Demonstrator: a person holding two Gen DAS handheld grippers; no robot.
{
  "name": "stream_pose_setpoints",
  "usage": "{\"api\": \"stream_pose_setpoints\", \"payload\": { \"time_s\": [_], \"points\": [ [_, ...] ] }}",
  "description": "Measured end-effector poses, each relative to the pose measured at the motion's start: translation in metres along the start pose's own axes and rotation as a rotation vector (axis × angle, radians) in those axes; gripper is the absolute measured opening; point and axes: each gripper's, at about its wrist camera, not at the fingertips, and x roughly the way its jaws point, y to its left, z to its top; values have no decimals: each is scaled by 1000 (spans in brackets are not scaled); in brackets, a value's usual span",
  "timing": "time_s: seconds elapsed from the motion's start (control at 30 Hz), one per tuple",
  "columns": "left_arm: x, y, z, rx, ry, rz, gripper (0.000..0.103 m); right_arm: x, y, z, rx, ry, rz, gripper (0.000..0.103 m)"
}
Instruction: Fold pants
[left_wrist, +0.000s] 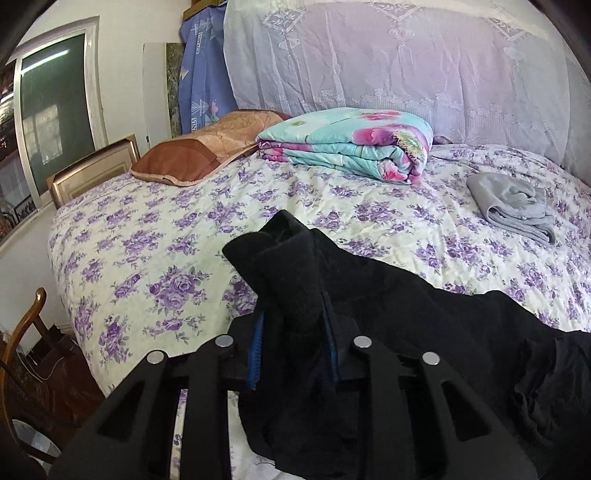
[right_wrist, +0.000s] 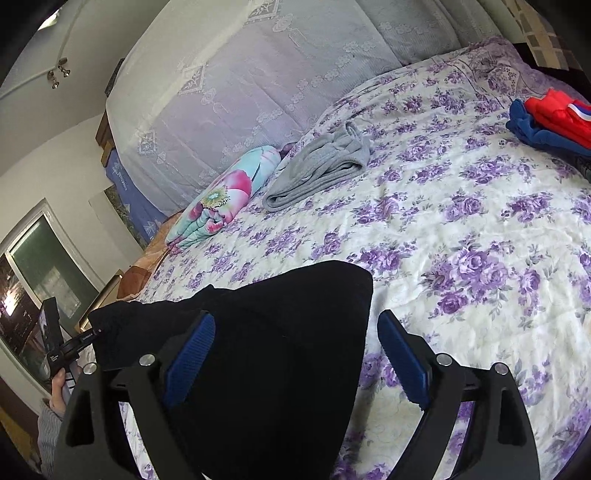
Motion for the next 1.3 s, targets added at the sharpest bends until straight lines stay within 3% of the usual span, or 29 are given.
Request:
{"api": "stream_pose_setpoints", "payload": {
  "time_s": [0.47,0.67,0.87,1.3],
  "points": [
    [-60,-78,8,169,-138,-17,25,-26,-3,0,-18,-56,52,90],
    [-78,-115,6,231,-169,-70,25,-54,-17,7,-26,-127,22,91],
    [-93,-146,4,274,-186,-125,24,-69,-48,9,61,-178,0,92],
    [-139,-195,16,323,-241,-269,24,-55,-75,3,159,-138,34,92]
  ]
}}
